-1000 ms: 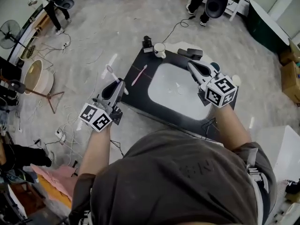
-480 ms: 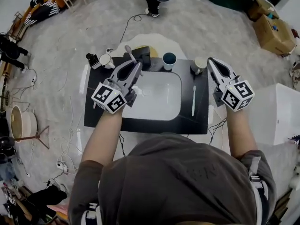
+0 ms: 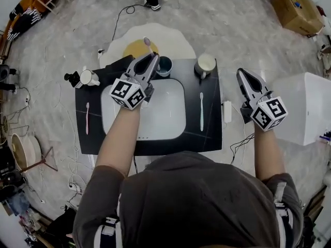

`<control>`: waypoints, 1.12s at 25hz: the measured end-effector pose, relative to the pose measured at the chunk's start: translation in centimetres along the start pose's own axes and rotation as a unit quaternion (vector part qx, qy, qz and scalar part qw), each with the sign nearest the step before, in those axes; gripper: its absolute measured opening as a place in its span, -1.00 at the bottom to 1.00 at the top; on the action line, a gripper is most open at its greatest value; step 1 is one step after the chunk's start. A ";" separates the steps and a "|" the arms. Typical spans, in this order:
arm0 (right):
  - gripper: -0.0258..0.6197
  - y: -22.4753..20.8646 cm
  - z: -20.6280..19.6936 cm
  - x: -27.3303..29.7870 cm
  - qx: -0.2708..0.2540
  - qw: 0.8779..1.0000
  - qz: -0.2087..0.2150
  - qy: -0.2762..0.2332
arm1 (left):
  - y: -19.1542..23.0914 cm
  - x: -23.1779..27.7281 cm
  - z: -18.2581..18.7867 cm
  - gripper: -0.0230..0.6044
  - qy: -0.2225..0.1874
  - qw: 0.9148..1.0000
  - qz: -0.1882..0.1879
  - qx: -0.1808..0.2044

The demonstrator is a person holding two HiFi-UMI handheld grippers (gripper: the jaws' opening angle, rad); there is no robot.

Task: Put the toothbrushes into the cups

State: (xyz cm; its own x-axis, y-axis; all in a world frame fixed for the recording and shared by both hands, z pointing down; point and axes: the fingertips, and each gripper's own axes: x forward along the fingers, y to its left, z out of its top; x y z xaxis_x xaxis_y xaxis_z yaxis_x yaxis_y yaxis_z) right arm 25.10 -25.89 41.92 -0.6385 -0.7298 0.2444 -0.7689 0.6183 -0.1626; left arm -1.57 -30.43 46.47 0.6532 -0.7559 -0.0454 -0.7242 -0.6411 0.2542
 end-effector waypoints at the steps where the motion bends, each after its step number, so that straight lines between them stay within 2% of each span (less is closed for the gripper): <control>1: -0.94 -0.7 -0.5 0.0 0.003 1.000 -0.003 0.002 | 0.4 0.6 -0.9 -0.80 0.004 1.000 0.000 0.000; 7: -0.94 -3.5 -2.8 -0.6 0.017 1.000 -0.021 0.016 | 1.4 2.2 -4.7 -0.80 0.025 1.000 -0.004 0.000; 10: -0.94 -4.1 -3.7 -0.6 0.021 0.999 -0.024 0.022 | 1.8 2.3 -5.0 -0.80 0.020 1.000 -0.006 0.006; 15: -0.94 -3.9 -4.0 0.2 0.021 0.999 -0.018 0.023 | 1.5 2.4 -5.4 -0.80 0.035 0.999 -0.019 0.015; 19: -0.94 -3.3 -3.7 0.8 0.013 1.000 -0.009 0.026 | 1.2 2.1 -5.8 -0.71 0.052 0.998 -0.020 0.014; 28: -0.94 -1.9 -2.7 1.9 0.014 1.000 0.012 0.018 | 0.4 0.5 -6.1 -0.32 0.090 0.996 -0.013 0.019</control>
State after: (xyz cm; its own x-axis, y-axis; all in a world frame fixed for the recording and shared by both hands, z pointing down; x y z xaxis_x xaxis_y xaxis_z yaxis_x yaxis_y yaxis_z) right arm 25.42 -27.70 45.30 -0.6551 -0.7040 0.2744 -0.7548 0.6260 -0.1961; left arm -0.15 -30.29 52.44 0.6987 -0.7049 0.1223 -0.7118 -0.6679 0.2174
